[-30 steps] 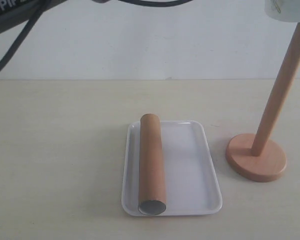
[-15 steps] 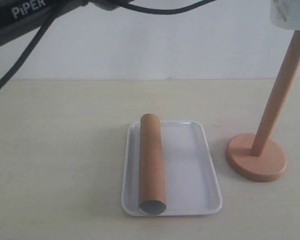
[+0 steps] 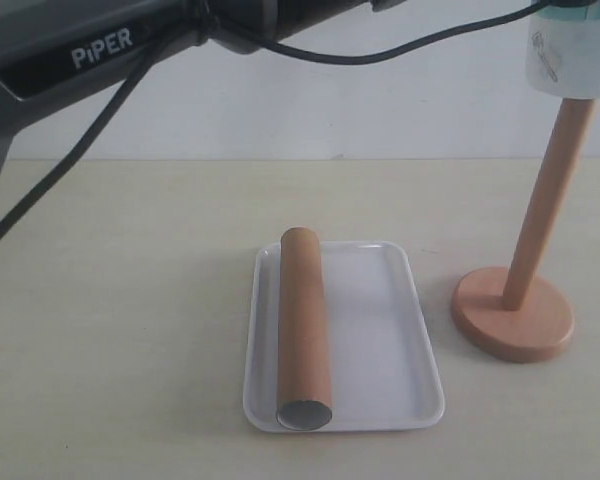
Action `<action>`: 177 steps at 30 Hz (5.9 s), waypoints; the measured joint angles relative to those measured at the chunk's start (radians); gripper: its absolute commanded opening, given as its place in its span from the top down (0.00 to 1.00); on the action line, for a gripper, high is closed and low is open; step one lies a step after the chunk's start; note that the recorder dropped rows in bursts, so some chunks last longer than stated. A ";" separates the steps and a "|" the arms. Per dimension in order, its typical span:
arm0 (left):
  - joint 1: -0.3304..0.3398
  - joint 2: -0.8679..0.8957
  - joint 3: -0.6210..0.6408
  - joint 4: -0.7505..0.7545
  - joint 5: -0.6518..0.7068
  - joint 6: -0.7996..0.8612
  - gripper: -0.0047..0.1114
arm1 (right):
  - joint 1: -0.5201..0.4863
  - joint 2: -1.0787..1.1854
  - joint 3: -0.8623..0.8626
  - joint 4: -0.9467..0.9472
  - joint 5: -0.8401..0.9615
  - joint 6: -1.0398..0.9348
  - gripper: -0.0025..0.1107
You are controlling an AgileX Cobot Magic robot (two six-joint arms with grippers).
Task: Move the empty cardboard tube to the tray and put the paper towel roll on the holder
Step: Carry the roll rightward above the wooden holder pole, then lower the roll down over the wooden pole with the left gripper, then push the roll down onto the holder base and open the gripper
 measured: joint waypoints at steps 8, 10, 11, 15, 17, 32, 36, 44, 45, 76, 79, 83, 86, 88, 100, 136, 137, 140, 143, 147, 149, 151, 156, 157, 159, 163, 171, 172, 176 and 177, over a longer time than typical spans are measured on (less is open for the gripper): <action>0.000 0.022 0.000 -0.004 -0.043 -0.044 0.92 | 0.002 0.000 0.000 0.000 0.000 0.000 0.97; 0.000 0.023 0.000 -0.004 -0.045 -0.046 0.92 | 0.002 0.000 0.000 0.000 0.000 0.000 0.97; 0.000 0.023 0.000 -0.004 -0.045 -0.050 0.92 | 0.002 0.000 0.000 0.000 0.000 0.000 0.97; 0.000 0.032 0.000 -0.004 -0.047 -0.056 0.92 | 0.002 0.000 0.000 0.000 0.000 0.000 0.97; -0.002 0.038 0.000 -0.001 -0.043 -0.058 0.92 | 0.002 0.000 0.000 0.000 0.000 0.000 0.97; -0.029 0.124 0.000 0.036 0.040 -0.060 0.92 | 0.061 0.000 0.000 0.000 -0.020 0.000 0.97; -0.030 0.150 0.000 0.036 0.045 -0.060 0.92 | 0.061 0.000 0.000 0.000 -0.023 0.000 0.97; -0.055 0.224 0.000 0.055 0.000 -0.060 0.92 | 0.061 0.000 0.000 0.000 -0.023 0.000 0.97; -0.060 0.229 0.000 0.068 -0.005 -0.060 0.92 | 0.061 0.000 0.000 0.000 -0.025 0.000 0.97; -0.072 0.223 0.152 0.084 0.137 -0.033 0.92 | 0.061 0.000 0.000 0.000 -0.029 0.000 0.97; -0.072 0.219 0.152 0.084 0.158 -0.033 0.92 | 0.061 0.000 0.000 0.000 -0.029 0.000 0.97; -0.072 0.213 0.152 0.084 0.191 -0.033 0.92 | 0.061 0.000 0.000 0.000 -0.029 0.000 0.97; -0.072 0.210 0.152 0.082 0.208 -0.031 0.92 | 0.061 0.000 0.000 0.000 -0.029 0.000 0.97; -0.077 0.210 0.152 0.069 0.218 -0.015 0.92 | 0.061 0.000 0.000 0.000 -0.029 0.000 0.97; -0.091 0.156 0.242 0.023 0.124 0.021 0.92 | 0.061 0.000 0.000 0.000 -0.029 0.000 0.97; -0.010 -0.006 0.712 -0.087 -0.484 0.190 0.92 | 0.061 0.000 0.000 0.000 -0.044 0.000 0.97; -0.001 -0.009 0.726 -0.096 -0.506 0.198 0.92 | 0.061 0.000 0.000 0.000 -0.044 0.000 0.97; 0.026 -0.021 0.780 -0.113 -0.609 0.208 0.92 | 0.061 0.000 0.000 0.000 -0.044 0.000 0.97; 0.049 -0.020 0.837 -0.115 -0.725 0.238 0.92 | 0.061 0.000 0.000 0.000 -0.045 0.000 0.97; 0.051 -0.020 0.850 -0.097 -0.754 0.247 0.92 | 0.061 0.000 0.000 0.000 -0.045 0.000 0.97; 0.051 -0.020 0.850 -0.079 -0.766 0.247 0.89 | 0.061 0.000 0.000 0.000 -0.045 0.000 0.97; 0.051 -0.020 0.850 -0.074 -0.770 0.247 0.76 | 0.061 0.000 0.000 0.000 -0.045 0.000 0.97; 0.051 -0.020 0.850 -0.070 -0.770 0.238 0.43 | 0.061 0.000 0.000 0.000 -0.045 0.000 0.97; 0.051 -0.020 0.850 -0.071 -0.769 0.231 0.38 | 0.061 0.000 0.000 0.000 -0.045 0.000 0.97; 0.051 -0.020 0.850 -0.070 -0.767 0.224 0.32 | 0.061 0.000 0.000 0.000 -0.045 0.000 0.97; 0.051 -0.020 0.850 -0.068 -0.771 0.213 0.30 | 0.061 0.000 0.000 0.000 -0.045 0.000 0.97; 0.051 -0.020 0.850 -0.066 -0.800 0.202 0.30 | 0.061 0.000 0.000 0.000 -0.045 0.000 0.97; 0.051 -0.020 0.850 -0.066 -0.800 0.202 0.30 | 0.061 0.000 0.000 0.000 -0.045 0.000 0.97; 0.051 -0.020 0.850 -0.066 -0.802 0.202 0.26 | 0.061 0.000 0.000 0.000 -0.045 0.000 0.97; 0.051 -0.020 0.850 -0.066 -0.804 0.198 0.22 | 0.061 0.000 0.000 0.000 -0.045 0.000 0.97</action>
